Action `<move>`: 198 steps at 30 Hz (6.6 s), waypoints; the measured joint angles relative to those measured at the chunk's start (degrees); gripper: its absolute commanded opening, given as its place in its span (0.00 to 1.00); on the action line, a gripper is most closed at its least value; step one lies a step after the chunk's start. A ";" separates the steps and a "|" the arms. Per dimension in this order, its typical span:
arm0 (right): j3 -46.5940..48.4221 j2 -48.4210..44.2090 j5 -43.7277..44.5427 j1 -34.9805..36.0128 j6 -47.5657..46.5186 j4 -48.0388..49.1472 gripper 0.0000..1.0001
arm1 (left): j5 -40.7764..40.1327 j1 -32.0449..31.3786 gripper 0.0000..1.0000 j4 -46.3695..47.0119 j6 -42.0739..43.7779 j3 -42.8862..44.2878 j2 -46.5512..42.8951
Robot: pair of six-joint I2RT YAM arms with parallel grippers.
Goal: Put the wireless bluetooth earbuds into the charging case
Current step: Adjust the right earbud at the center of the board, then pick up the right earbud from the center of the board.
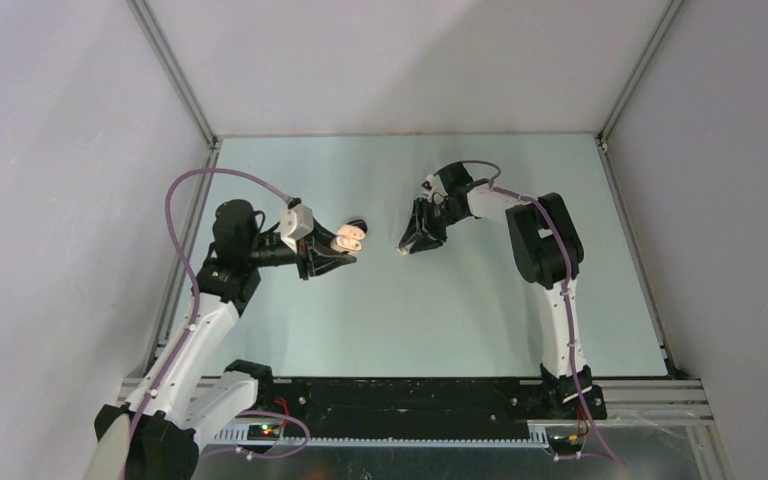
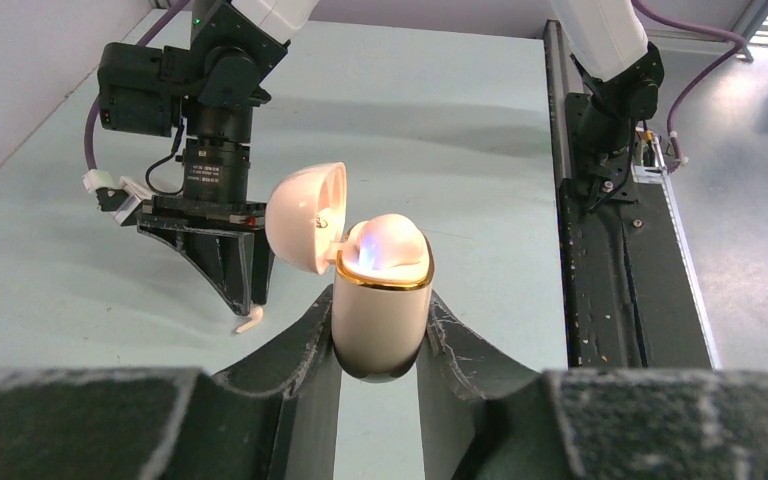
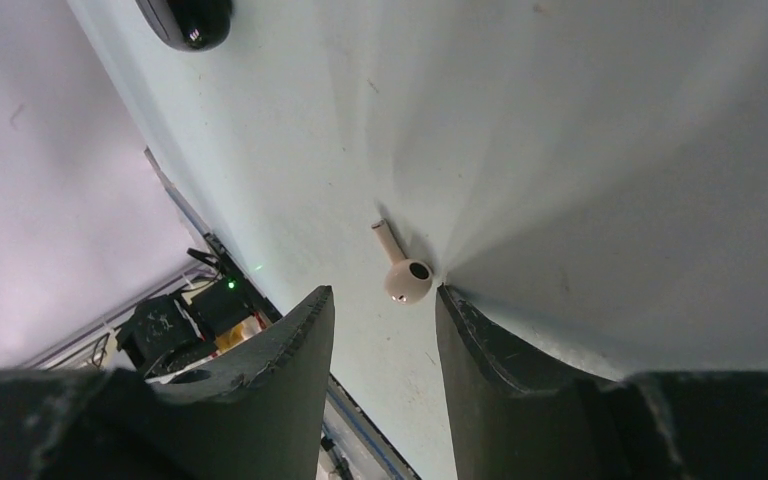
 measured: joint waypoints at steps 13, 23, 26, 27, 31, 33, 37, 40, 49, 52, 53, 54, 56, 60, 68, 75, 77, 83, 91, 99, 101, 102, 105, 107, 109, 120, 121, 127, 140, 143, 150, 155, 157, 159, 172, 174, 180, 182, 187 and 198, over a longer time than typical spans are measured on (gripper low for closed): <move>-2.69 -0.76 -1.81 1.29 2.21 2.43 0.47 | 0.00 -0.04 0.12 0.00 0.00 0.00 0.00; -2.80 -0.76 -1.88 1.36 3.43 2.89 0.47 | -0.02 -0.07 0.12 -0.02 0.02 0.00 0.00; -2.80 -0.74 -1.86 1.33 3.74 3.34 0.47 | -0.02 -0.04 0.12 -0.02 0.02 0.00 0.02; -2.80 -0.74 -1.84 1.33 3.85 3.56 0.47 | -0.04 -0.07 0.12 -0.02 0.04 0.00 0.02; -2.73 -0.52 -1.92 0.92 4.33 4.11 0.47 | -0.07 -0.07 0.12 -0.02 0.07 0.00 0.02; -2.10 0.00 -2.27 0.59 4.74 4.20 0.47 | -0.13 -0.07 0.12 -0.04 0.11 0.00 0.02; 0.13 1.40 -2.47 -0.13 5.18 4.79 0.47 | -0.26 -0.07 0.12 -0.07 0.20 0.00 0.04; 1.73 2.36 -2.45 -0.33 5.42 5.05 0.47 | -0.42 -0.04 0.12 -0.13 0.50 0.00 0.04; 4.09 3.65 -1.64 -0.39 4.83 3.82 0.46 | -0.42 -0.07 0.12 -0.61 0.59 0.00 0.15; 3.78 2.89 -0.24 -0.42 4.11 2.60 0.46 | -0.42 -0.07 0.12 -0.66 0.59 0.00 0.15; 3.23 2.27 0.48 -0.42 3.78 2.27 0.46 | -0.39 -0.07 0.12 -0.68 0.59 0.00 0.15; 2.69 1.73 1.14 -0.46 3.48 1.97 0.46 | -0.42 -0.07 0.12 -0.68 0.59 0.00 0.15; 1.53 0.46 2.62 -0.68 2.80 0.79 0.46 | -0.39 -0.07 0.12 -0.72 0.59 0.00 0.15; -0.94 -1.44 3.76 -0.87 1.95 -0.22 0.46 | -0.39 -0.07 0.12 -0.83 0.59 0.00 0.15; -4.66 -2.05 -1.20 1.25 3.65 2.75 0.46 | -0.42 -0.07 0.12 -0.87 0.59 0.00 0.15; -4.94 -1.81 -2.51 3.85 6.08 5.42 0.46 | -0.39 -0.07 0.12 -0.90 0.66 0.00 0.15; -4.92 -1.73 -2.40 3.82 6.40 5.60 0.45 | -0.39 -0.07 0.12 -0.92 0.87 0.00 0.15; -3.52 -0.85 -1.73 2.86 6.38 5.35 0.45 | -0.39 -0.07 0.12 -0.94 1.05 0.00 0.15; -1.16 0.15 -0.44 1.07 6.32 4.96 0.45 | -0.39 -0.09 0.12 -0.96 1.07 0.00 0.15; 2.16 2.27 -0.55 0.59 6.14 4.96 0.43 | -0.39 -0.17 0.12 -0.98 1.07 0.00 0.20; 3.69 3.02 -0.52 0.59 5.86 4.44 0.43 | -0.42 -0.20 0.12 -0.98 1.07 0.00 0.26; 4.92 3.67 -0.50 0.59 5.44 4.07 0.43 | -0.39 -0.22 0.12 -1.01 1.07 0.00 0.26; 7.48 4.70 0.46 0.87 3.41 2.56 0.43 | -0.39 -0.22 0.12 -1.11 1.11 0.00 0.26; 8.46 4.83 1.81 1.09 1.49 1.11 0.43 | -0.39 -0.22 0.12 -1.25 1.27 0.00 0.26; 9.51 4.83 3.34 1.36 -0.81 -0.76 0.43 | -0.39 -0.22 0.12 -1.31 1.46 0.00 0.26; 17.51 4.85 12.79 3.89 -14.10 -11.28 0.46 | -0.42 -0.33 0.12 -1.31 1.51 0.00 0.26; 18.01 4.87 13.27 4.22 -15.06 -11.87 0.46 | -0.39 -0.33 0.12 -1.33 1.51 0.00 0.26; 21.35 6.12 15.61 6.29 -20.57 -15.82 0.46 | -0.39 -0.44 0.12 -1.33 1.51 0.00 0.26; 23.28 7.43 17.59 7.87 -26.62 -20.46 0.42 | -0.39 -0.55 0.12 -1.33 1.51 0.00 0.26; 23.82 7.72 17.75 7.87 -26.69 -20.81 0.42 | -0.39 -0.59 0.12 -1.33 1.51 0.00 0.26; 26.03 9.09 17.73 8.11 -26.69 -21.11 0.40 | -0.39 -0.68 0.12 -1.33 1.51 0.00 0.26; 26.49 9.35 17.81 8.33 -26.69 -21.20 0.39 | -0.39 -0.70 0.12 -1.33 1.51 0.00 0.26; 26.51 9.35 18.10 8.44 -26.73 -21.24 0.38 | -0.39 -0.70 0.12 -1.33 1.51 0.00 0.26; 26.51 9.35 18.25 8.50 -26.73 -21.29 0.37 | -0.39 -0.70 0.12 -1.36 1.51 0.00 0.26; 26.49 9.31 19.89 9.33 -27.76 -21.20 0.37 | -0.39 -0.70 0.12 -1.36 1.51 0.00 0.26; 26.49 9.29 20.22 9.70 -27.98 -21.07 0.36 | -0.42 -0.70 0.12 -1.36 1.51 0.00 0.26; 24.87 8.20 22.12 10.67 -28.85 -19.65 0.36 | -0.39 -0.70 0.12 -1.38 1.51 0.00 0.26; 24.20 7.74 22.80 10.93 -29.31 -19.08 0.36 | -0.39 -0.70 0.12 -1.38 1.53 0.00 0.26; 22.27 6.51 24.76 11.69 -30.51 -17.51 0.34 | -0.39 -0.70 0.12 -1.40 1.53 0.00 0.26; 19.65 4.92 28.44 12.83 -32.65 -15.26 0.22 | -0.42 -0.70 0.12 -1.53 1.53 0.00 0.26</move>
